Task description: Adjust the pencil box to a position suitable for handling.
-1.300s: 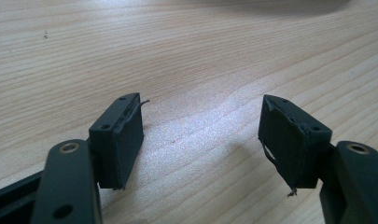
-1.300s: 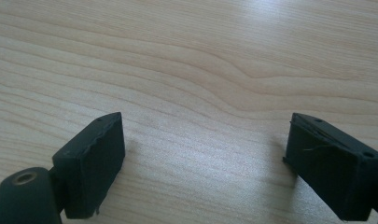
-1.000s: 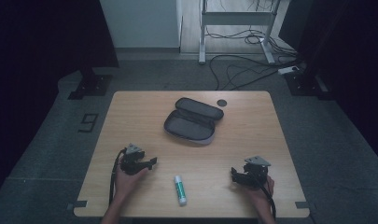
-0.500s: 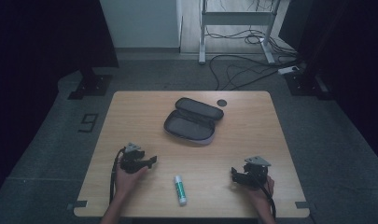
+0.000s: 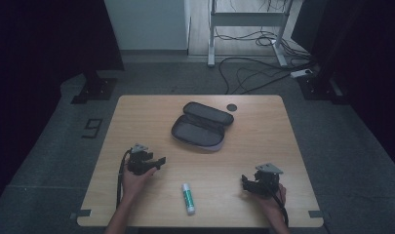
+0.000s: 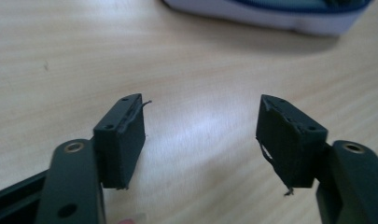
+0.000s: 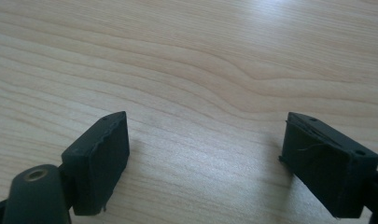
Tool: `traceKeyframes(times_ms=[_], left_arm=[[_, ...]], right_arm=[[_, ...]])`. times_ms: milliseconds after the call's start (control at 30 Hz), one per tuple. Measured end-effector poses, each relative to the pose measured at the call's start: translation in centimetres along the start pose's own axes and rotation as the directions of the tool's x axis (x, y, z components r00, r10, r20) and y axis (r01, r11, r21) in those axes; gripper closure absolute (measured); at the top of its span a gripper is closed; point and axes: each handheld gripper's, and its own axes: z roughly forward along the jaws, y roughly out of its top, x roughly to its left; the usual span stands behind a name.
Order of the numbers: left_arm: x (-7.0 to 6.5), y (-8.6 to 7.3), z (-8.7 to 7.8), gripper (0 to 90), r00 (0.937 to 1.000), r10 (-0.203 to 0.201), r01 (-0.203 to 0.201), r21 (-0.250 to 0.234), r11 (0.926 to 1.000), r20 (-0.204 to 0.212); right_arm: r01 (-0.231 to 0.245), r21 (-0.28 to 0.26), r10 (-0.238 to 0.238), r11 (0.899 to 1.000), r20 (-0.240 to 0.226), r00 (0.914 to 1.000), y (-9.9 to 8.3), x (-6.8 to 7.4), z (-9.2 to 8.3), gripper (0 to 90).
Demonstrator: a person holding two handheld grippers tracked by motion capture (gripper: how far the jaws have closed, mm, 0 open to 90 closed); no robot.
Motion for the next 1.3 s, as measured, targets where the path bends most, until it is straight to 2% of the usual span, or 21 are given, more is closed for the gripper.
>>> traceKeyframes(times_ms=[33, 133, 200, 333, 633, 733, 800, 833, 1033, 1167, 1300], left_arm=[[0.0, 0.6, 0.1, 33.3, 0.9997, 0.009, -0.008, 0.011, 0.9999, -0.021], [0.0, 1.3, 0.1, 33.8, 0.9997, -0.004, 0.004, -0.001, 1.0000, -0.025], [0.1, 2.3, 0.4, 34.2, 0.9988, -0.014, 0.014, -0.001, 0.9999, -0.046], [0.1, 3.4, 0.9, 34.4, 0.9981, -0.017, 0.017, -0.001, 0.9999, -0.059], [0.2, 5.1, 1.9, 35.2, 0.9972, -0.049, 0.048, -0.011, 0.9988, -0.056], [-0.1, 5.7, 2.4, 35.3, 0.9975, -0.046, 0.045, -0.014, 0.9989, -0.055], [-0.2, 5.8, 2.6, 35.6, 0.9975, -0.048, 0.047, -0.021, 0.9987, -0.052], [-0.1, 6.0, 3.0, 35.9, 0.9977, -0.058, 0.058, -0.012, 0.9982, -0.034], [-0.3, 6.4, 4.0, 35.8, 0.9980, -0.049, 0.049, -0.002, 0.9988, -0.040], [-0.1, 6.7, 4.6, 36.1, 0.9977, -0.061, 0.061, -0.011, 0.9981, -0.028], [0.4, 6.6, 5.0, 36.5, 0.9969, -0.068, 0.068, -0.012, 0.9976, -0.038]], right_arm=[[0.002, 0.000, -0.002, 1.000, -0.004, 1.0000, 0.0, 0.0, 0.0, 14.6], [0.014, 0.000, -0.014, 1.000, -0.018, 0.9998, 0.1, 0.0, 0.1, 15.2], [0.023, 0.000, -0.023, 1.000, -0.027, 0.9994, 0.1, 0.0, 0.1, 15.2], [0.032, -0.001, -0.032, 0.999, -0.038, 0.9987, 0.1, 0.0, 0.1, 15.5], [0.066, -0.005, -0.066, 0.998, -0.072, 0.9952, 0.1, -0.1, 0.1, 16.4], [0.067, -0.005, -0.067, 0.998, -0.075, 0.9949, 0.1, -0.1, 0.1, 16.4], [0.067, -0.005, -0.067, 0.998, -0.074, 0.9950, 0.1, -0.1, 0.1, 16.2], [0.066, -0.004, -0.066, 0.998, -0.074, 0.9951, 0.1, -0.1, 0.1, 16.0], [0.063, -0.002, -0.063, 0.998, -0.067, 0.9958, 0.1, -0.1, 0.1, 15.3], [0.059, -0.002, -0.059, 0.998, -0.058, 0.9965, 0.1, 0.0, 0.1, 15.4], [0.059, -0.003, -0.059, 0.998, -0.056, 0.9967, 0.1, 0.0, 0.1, 15.2]])
